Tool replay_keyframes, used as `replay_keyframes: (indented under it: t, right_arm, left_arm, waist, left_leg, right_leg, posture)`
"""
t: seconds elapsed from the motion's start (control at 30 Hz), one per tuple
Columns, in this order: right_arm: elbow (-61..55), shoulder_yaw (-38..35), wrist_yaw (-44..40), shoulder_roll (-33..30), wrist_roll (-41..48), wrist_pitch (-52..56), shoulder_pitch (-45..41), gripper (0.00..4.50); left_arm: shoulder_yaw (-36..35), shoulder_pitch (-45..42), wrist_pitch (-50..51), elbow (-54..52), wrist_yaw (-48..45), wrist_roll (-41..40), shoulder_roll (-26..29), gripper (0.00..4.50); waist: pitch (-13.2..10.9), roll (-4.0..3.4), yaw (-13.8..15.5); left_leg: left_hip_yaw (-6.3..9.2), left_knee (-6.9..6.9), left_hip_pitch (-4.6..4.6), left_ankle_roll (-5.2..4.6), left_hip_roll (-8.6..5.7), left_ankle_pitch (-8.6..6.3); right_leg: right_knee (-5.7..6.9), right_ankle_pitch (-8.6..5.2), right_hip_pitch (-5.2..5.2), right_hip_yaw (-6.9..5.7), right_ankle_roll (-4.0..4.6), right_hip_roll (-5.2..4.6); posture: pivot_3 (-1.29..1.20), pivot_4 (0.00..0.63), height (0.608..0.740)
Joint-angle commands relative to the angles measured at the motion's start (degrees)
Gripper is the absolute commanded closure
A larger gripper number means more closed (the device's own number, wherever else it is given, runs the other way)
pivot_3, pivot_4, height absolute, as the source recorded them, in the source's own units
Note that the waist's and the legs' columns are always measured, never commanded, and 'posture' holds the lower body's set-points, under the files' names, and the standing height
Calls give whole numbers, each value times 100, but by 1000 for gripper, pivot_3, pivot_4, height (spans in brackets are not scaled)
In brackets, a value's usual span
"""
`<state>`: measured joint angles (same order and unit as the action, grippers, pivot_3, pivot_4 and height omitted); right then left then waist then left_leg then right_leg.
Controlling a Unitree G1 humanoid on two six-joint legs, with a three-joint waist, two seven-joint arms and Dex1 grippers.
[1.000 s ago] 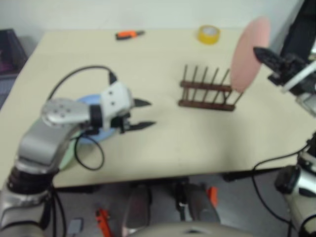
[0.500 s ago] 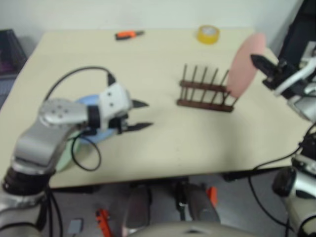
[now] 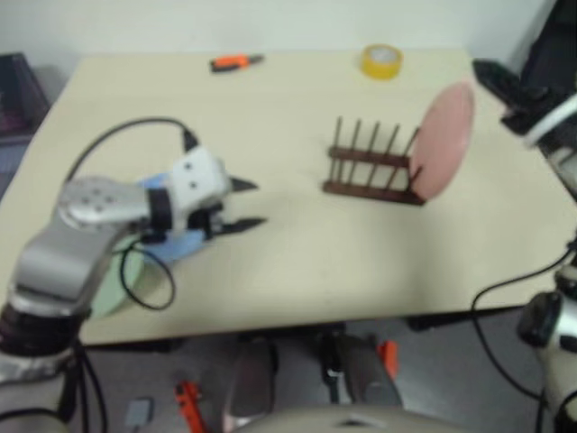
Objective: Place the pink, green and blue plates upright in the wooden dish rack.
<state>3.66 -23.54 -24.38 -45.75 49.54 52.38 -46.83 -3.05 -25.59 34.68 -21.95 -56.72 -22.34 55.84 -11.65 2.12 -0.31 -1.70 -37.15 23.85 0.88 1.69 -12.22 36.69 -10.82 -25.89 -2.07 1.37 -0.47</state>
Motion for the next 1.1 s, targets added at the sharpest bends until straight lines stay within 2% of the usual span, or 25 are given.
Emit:
replay_keyframes:
  t: [0.03, 0.13, 0.2, 0.27, 0.43, 0.57, 0.77, 0.9, 1.1]
  right_arm:
    - [-227, 207, -585, -437, -243, -257, -348, 858]
    - [-245, 475, -955, -620, -377, -373, -761, 858]
    - [-461, 501, -982, -308, 106, -81, -1214, 858]
    - [-861, 847, -1134, -14, 244, 90, -1272, 858]
    - [-1307, 1699, -1008, 1083, 230, 281, -969, 858]
    - [-1451, 2274, -1007, 1550, -129, 215, -716, 858]
    - [-1498, 2444, -954, 1839, -172, 382, -568, 858]
    - [-1496, 2474, -986, 1851, -205, 433, -536, 858]
    - [-1423, 2512, -1064, 1864, -319, 437, -537, 858]
  left_arm:
    - [-707, -94, -2, 110, -56, -142, 306, 1595]
    - [-1392, 70, 227, 376, -165, -313, 641, 1595]
    - [-2218, 447, 580, 682, -412, -373, 1031, 1595]
    - [-2881, 978, 738, 935, -629, -271, 1289, 1595]
    - [-4168, 2311, 575, 1488, -948, 193, 1349, 1595]
    - [-4879, 2877, 678, 1907, -715, 244, 950, 1595]
    - [-5572, 3408, 913, 2125, 187, 145, -131, 1595]
    - [-5727, 3657, 1100, 2091, 718, 103, -606, 1595]
    - [-5813, 3725, 1314, 2017, 1458, -121, -1274, 1595]
  waist:
    - [0, 0, -9]
    - [0, 0, -21]
    - [-8, -2, -108]
    - [-9, -4, -167]
    - [0, 7, -168]
    - [-3, 2, -96]
    - [5, 18, -71]
    - [24, 47, -68]
    - [27, 53, -66]
  left_leg:
    - [0, 9, -3, 0, 0, 0]
    - [-3, 24, -2, 1, 4, -1]
    - [-7, 28, 6, 1, 10, 0]
    - [-10, 38, 4, 1, 21, -1]
    - [-8, 48, -23, 8, 97, -5]
    - [3, 45, -18, 8, 107, -5]
    - [-12, 44, -5, 18, 105, -11]
    - [-10, 39, -3, 25, 106, -15]
    - [-4, 25, -10, 25, 110, -15]
  right_leg:
    - [-2, -1, -1, 0, 0, 0]
    - [0, 1, -12, -2, -7, 5]
    - [5, 0, -28, 2, -6, 11]
    - [10, -3, -37, 7, -2, 20]
    - [21, -19, -28, -13, 25, 33]
    - [32, -23, -36, -31, 38, 39]
    - [19, -24, -36, -17, 40, 16]
    - [18, -23, -36, -20, 39, 14]
    - [25, -32, -30, -28, 56, 13]
  posture:
    - [0, 150, 740]
    - [0, 150, 740]
    - [0, 150, 740]
    - [0, 150, 740]
    - [0, 150, 740]
    - [0, 150, 740]
    - [0, 150, 740]
    - [0, 150, 740]
    - [0, 150, 740]
